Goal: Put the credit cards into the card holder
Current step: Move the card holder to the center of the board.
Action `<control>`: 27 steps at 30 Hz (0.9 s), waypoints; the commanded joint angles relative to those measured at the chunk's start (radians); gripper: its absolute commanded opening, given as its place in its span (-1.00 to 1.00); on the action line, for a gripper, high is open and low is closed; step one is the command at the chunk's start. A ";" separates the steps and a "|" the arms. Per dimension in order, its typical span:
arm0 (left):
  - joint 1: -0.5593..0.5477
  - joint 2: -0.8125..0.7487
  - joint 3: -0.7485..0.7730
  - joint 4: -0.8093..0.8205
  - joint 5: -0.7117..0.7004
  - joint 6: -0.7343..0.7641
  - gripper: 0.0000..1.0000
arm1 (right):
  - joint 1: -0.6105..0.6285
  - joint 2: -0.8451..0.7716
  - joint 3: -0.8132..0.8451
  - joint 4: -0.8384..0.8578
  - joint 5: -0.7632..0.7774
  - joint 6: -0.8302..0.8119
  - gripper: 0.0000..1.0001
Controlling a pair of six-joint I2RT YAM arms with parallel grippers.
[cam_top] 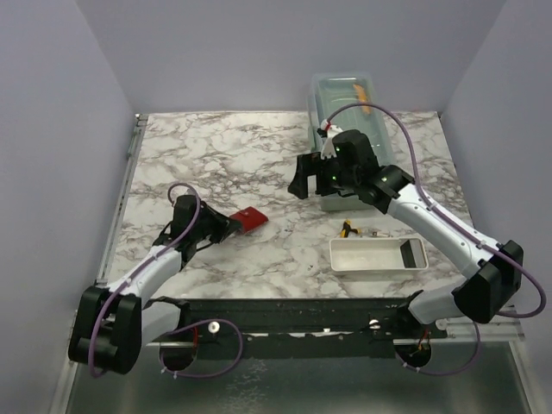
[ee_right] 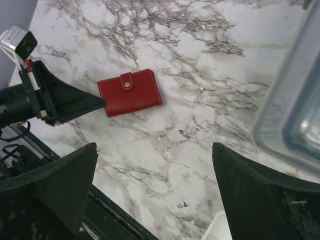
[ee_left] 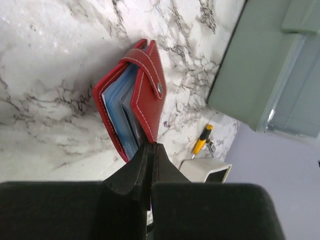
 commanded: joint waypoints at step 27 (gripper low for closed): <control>0.059 0.297 0.568 -0.660 0.033 0.547 0.65 | 0.184 0.328 -0.153 0.331 -0.044 0.570 0.22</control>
